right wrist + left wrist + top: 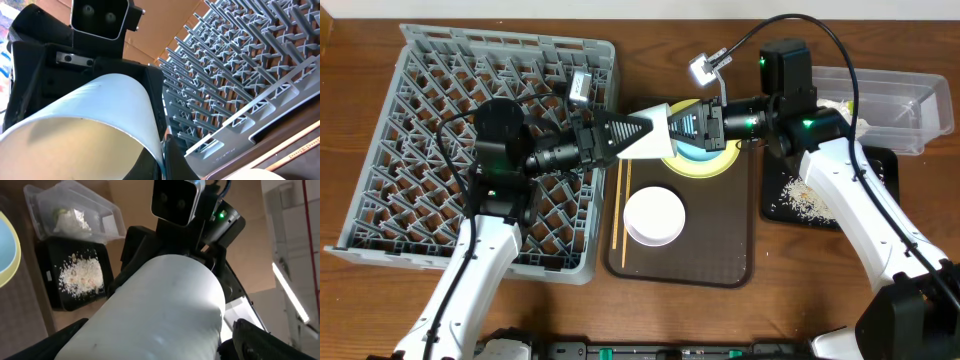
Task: Sort waste into correct bins and load items into the dishwasher
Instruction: 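Grasp the pink cup with the left gripper from the right gripper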
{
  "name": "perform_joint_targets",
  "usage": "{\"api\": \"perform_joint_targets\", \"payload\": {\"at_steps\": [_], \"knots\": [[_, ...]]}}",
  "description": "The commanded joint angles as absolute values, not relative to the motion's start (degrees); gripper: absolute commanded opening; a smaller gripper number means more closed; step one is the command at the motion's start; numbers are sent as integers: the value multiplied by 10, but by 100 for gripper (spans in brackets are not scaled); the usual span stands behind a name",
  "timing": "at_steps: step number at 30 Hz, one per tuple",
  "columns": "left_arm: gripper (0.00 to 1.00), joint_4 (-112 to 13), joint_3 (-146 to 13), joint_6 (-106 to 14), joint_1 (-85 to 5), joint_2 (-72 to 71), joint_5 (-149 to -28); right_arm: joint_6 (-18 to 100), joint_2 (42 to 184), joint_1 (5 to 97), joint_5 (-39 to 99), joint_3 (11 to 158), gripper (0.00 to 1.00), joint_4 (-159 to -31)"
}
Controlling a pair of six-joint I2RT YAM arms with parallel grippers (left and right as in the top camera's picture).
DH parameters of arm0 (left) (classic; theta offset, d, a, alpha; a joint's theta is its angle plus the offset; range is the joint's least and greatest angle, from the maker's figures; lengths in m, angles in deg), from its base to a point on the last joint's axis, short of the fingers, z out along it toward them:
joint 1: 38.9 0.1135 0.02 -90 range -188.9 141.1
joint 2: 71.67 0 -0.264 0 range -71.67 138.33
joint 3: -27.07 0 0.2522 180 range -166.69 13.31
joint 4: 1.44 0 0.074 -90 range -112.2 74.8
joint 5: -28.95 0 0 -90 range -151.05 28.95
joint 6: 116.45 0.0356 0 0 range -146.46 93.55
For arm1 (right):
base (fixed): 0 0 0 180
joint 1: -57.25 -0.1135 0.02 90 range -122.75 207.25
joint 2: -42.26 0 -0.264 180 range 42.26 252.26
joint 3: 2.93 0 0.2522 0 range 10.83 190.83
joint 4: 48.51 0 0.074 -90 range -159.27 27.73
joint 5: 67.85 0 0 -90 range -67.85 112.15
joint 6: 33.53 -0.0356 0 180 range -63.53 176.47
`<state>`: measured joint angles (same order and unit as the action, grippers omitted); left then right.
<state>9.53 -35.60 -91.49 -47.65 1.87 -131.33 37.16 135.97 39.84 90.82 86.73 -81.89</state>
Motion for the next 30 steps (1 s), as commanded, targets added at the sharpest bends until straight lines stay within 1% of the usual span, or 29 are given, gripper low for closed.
{"api": "perform_joint_targets", "payload": {"at_steps": [1,13,16,20,21,24,30], "knots": [[89,109,-366,-937,-478,15,-1321,365,1363,390,884,868,1,-822],[89,111,-366,-936,-505,15,-1308,365,1363,373,880,868,1,-822],[82,111,-366,-936,-508,15,-1309,365,1363,368,880,868,1,-822],[67,111,-366,-933,-508,15,-1309,365,1363,368,880,868,1,-822],[63,111,-366,-929,-508,15,-1309,365,1363,368,880,868,3,-822],[61,111,-366,-924,-508,15,-1309,365,1363,368,880,868,11,-822],[58,110,-366,-876,-508,15,-1309,365,1363,368,880,868,18,-822]]}}
